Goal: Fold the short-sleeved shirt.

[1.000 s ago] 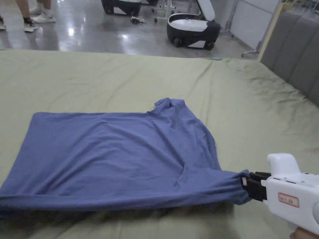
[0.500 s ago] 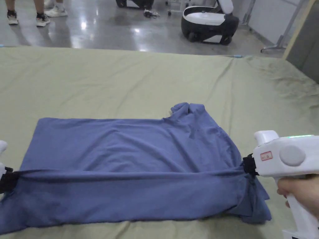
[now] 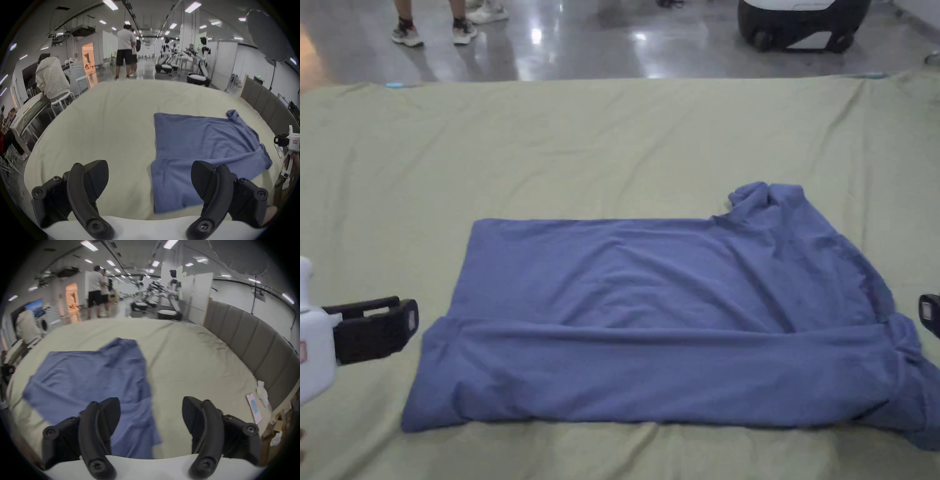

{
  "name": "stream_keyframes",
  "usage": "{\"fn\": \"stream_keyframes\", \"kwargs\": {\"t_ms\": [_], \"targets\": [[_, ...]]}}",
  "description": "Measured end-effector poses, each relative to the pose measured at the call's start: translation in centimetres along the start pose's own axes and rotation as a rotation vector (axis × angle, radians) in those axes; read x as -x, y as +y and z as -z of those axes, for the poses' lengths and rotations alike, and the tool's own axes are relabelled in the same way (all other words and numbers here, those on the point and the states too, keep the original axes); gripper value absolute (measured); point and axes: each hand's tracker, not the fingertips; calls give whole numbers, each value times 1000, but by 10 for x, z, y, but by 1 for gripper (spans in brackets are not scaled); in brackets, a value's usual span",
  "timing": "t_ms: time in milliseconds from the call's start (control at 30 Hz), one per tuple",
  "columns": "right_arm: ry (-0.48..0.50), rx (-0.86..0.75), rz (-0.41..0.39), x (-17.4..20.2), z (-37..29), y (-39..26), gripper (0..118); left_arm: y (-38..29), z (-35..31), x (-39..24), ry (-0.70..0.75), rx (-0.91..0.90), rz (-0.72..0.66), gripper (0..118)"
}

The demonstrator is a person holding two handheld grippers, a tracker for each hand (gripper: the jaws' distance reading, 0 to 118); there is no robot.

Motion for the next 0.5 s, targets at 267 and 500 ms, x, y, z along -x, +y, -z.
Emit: {"fn": "stream_keyframes", "kwargs": {"t_ms": [267,500], "targets": [[216,89,-91,73,-78,-52,0,-81,-43,-33,-48,69,169,0],[239,82,-96,89,-87,-50,0,-77,11,-32,-14,156,-20,69]]}}
